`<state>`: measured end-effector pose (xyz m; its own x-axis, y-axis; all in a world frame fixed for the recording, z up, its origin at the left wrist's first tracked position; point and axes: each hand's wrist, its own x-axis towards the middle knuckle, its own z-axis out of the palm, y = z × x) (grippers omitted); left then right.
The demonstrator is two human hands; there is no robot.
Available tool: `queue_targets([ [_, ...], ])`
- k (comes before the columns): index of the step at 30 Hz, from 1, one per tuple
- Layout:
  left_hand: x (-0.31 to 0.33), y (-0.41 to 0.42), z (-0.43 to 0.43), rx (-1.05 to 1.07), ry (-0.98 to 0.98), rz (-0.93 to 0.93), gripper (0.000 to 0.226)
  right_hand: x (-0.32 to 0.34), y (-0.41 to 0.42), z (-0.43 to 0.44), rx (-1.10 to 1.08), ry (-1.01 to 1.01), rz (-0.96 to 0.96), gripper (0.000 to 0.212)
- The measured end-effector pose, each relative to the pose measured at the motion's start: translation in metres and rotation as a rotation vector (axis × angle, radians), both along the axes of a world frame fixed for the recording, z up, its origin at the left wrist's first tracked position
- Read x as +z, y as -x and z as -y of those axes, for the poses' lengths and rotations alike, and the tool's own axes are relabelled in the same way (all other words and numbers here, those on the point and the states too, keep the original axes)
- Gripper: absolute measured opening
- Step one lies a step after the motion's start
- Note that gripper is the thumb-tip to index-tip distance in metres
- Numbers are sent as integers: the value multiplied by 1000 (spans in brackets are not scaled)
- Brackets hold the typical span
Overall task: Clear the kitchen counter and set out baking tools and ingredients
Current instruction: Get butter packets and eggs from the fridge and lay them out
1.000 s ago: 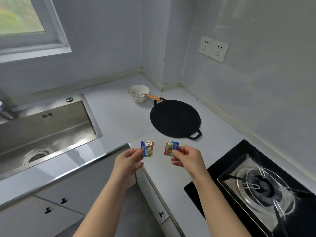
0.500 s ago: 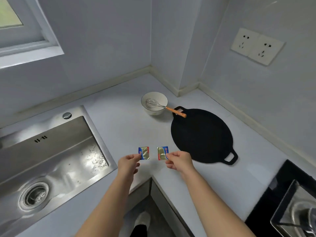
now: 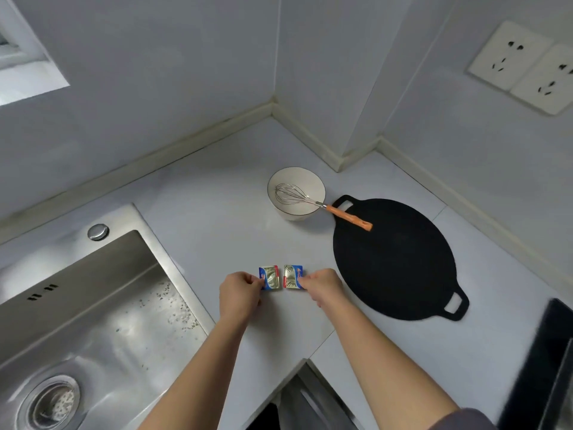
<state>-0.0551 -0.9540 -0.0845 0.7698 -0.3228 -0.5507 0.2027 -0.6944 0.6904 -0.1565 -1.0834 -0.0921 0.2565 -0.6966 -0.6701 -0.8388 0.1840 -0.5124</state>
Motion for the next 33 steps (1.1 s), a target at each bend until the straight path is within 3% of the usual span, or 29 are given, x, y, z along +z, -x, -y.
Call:
queue_targets([
  [8,5,-2,1,-46,-63,155,21,6,13,2,1,70,77,14],
  [15,44,44,24,-341,65,309,18,46,64,2,-40,142,265,11],
  [22,92,122,38,-709,354,464,4,106,171,-15,-119,314,467,13],
  [26,113,195,30,-864,528,504,22,134,261,-46,-222,474,539,24],
  [33,140,346,1,-1099,632,599,32,154,421,-115,-272,774,371,50],
])
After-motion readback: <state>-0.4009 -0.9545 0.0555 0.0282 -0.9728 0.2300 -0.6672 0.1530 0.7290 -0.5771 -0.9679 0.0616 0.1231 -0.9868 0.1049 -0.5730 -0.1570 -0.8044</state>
